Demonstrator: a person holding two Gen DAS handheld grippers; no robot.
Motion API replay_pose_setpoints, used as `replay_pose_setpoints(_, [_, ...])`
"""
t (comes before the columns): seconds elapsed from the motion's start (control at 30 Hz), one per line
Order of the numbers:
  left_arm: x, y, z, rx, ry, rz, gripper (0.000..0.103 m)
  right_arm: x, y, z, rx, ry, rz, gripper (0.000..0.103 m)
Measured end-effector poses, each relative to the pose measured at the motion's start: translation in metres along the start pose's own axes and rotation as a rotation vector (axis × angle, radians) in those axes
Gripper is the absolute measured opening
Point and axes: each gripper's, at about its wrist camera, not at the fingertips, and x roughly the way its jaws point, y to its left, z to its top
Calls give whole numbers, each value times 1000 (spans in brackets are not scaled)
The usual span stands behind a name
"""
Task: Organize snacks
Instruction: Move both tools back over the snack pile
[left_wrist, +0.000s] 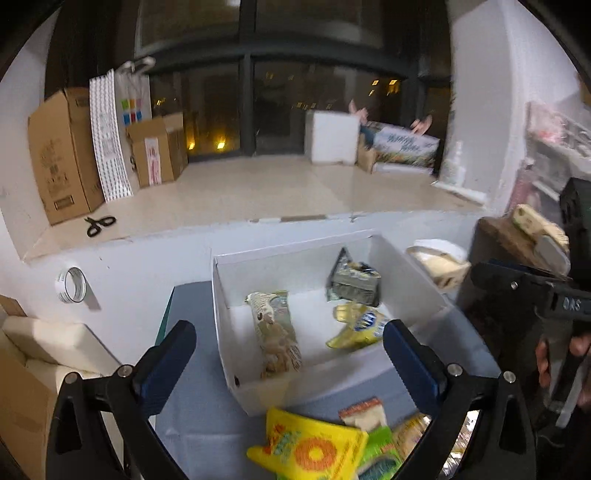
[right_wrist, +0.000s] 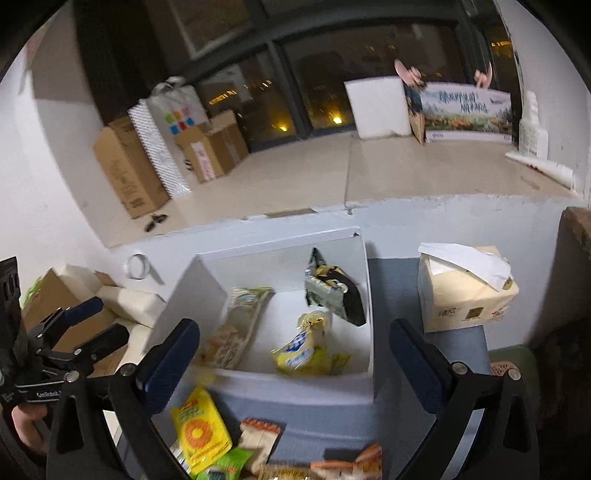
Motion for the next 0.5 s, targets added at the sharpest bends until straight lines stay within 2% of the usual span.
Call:
replay_pose_setpoints(0.13, [-45,-2,-21,-19,-38,4,103,-42,11,-27,-34,-56,34,103])
replay_pose_setpoints(0.2, [-63,-3,-32,-52,-48,-47,103,-58,15,-44,-45,-73,45,103])
replay_pose_setpoints(0.37, [-93,-14,-59,-67,-44,-85,103,-85,20,-87,-36,-58,91,103])
replay_pose_setpoints(0.5, [-113,-21,-92,-69,-50,-73,103,-107,17,-119,-12,-77,91,103])
